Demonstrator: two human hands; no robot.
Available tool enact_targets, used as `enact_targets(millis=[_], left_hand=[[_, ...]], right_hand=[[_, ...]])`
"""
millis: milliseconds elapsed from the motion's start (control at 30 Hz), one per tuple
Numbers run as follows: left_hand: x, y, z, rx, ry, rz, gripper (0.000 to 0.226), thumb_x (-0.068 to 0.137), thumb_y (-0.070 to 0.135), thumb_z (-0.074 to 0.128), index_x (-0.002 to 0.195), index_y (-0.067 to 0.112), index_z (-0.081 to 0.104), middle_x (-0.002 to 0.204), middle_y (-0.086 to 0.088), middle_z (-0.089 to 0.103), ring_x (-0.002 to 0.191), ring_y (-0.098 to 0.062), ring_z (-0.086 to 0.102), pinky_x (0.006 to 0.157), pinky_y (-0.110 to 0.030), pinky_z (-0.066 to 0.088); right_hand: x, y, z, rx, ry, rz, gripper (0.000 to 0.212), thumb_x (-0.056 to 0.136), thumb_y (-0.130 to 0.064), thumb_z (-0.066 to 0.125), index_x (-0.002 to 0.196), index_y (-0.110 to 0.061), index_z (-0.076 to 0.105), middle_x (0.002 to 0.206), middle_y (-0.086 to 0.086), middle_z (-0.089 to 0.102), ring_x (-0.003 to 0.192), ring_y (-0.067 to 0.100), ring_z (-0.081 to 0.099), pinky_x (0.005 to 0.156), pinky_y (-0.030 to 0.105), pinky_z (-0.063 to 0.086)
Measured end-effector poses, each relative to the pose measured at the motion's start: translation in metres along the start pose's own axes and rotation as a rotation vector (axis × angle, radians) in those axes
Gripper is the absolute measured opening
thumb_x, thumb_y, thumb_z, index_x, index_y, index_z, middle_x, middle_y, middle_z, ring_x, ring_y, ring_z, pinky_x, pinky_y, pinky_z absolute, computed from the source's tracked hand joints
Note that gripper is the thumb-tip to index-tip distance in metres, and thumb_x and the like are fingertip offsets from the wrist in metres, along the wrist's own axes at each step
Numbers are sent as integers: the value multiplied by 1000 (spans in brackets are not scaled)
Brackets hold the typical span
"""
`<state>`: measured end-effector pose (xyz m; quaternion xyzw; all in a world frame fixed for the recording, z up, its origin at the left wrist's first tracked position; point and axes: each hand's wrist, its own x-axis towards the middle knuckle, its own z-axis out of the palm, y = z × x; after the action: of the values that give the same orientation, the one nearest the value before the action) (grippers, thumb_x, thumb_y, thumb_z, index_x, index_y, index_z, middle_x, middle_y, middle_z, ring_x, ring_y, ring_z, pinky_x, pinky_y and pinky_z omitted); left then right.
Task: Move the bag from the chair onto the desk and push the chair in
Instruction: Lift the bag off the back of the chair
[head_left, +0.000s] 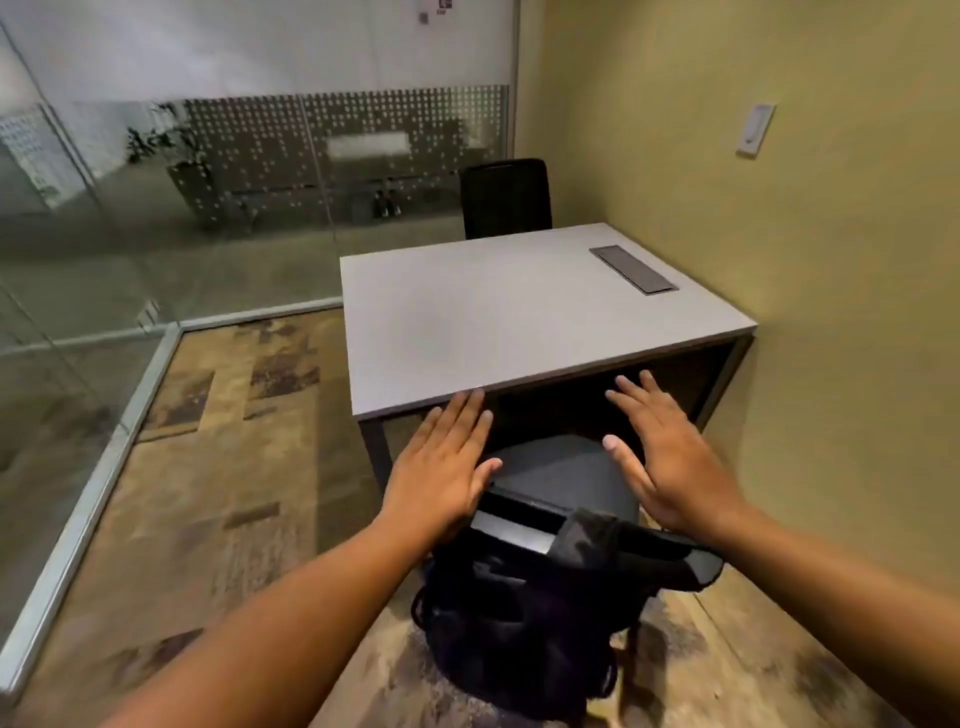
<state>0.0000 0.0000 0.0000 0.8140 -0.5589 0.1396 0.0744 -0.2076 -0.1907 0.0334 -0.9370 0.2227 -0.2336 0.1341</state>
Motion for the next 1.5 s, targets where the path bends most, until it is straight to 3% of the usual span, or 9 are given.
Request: enact_targets(millis=[200,433,567,767,1000,1100,1200,1300,1500], left_hand=[[-35,6,45,-156,-208,11,65,96,55,6,152,22,2,160,3,-6,144,-10,-14,116,-29,-6],[-43,8,59,-198,-231,13,56,100,51,15,150,26,24,160,1,13,146,-15,4,117,-33,0],[-45,10,59,-190,-206,4,55,100,50,15,148,26,29,159,1,19,146,-17,9,118,-35,4],[-46,13,58,-197,-180,8,56,100,50,17,144,23,38,157,-4,27,145,-20,15,118,-36,6],[-29,-8,42,-7,-332,245,83,83,79,17,135,20,45,155,-16,26,142,-30,24,114,-42,20],[-19,-18,36,124,-394,337,77,82,76,35,131,17,42,152,-24,27,138,-37,30,104,-47,37],[-10,-26,32,168,-398,367,68,80,70,51,122,17,42,141,-22,43,124,-36,48,77,-47,53],[-4,-35,28,172,-412,398,63,78,69,56,111,16,46,121,-18,57,97,-35,62,54,-39,46],[-8,-70,22,199,-412,364,57,80,66,56,106,16,51,118,-14,61,97,-33,63,55,-38,45]], right_hand=[[-43,4,48,19,-181,-8,59,95,-57,33,145,-26,35,158,-10,24,147,1,-1,119,34,19],[-64,5,80,-37,-363,-90,57,94,-64,22,144,-37,33,157,-12,27,147,3,9,117,27,21],[-66,3,85,-128,-338,-75,54,95,-64,20,140,-40,36,150,-13,42,139,7,34,110,25,29],[-70,1,83,-142,-336,-62,50,94,-65,19,135,-41,38,149,-9,43,136,11,40,108,31,36],[-69,-4,78,-175,-294,-58,34,92,-63,28,105,-38,48,129,-10,58,118,12,53,91,30,45],[-69,-6,75,-193,-282,-61,31,91,-61,32,103,-37,49,123,-12,59,110,12,56,86,30,48],[-71,-6,74,-209,-272,-66,30,90,-59,37,100,-34,52,117,-11,61,104,14,59,81,32,50],[-74,-5,72,-232,-268,-58,33,90,-58,39,101,-32,55,116,-10,63,103,14,60,80,31,51],[-74,-3,66,-262,-307,-37,36,90,-59,36,105,-34,57,127,-11,60,113,10,57,86,28,47]])
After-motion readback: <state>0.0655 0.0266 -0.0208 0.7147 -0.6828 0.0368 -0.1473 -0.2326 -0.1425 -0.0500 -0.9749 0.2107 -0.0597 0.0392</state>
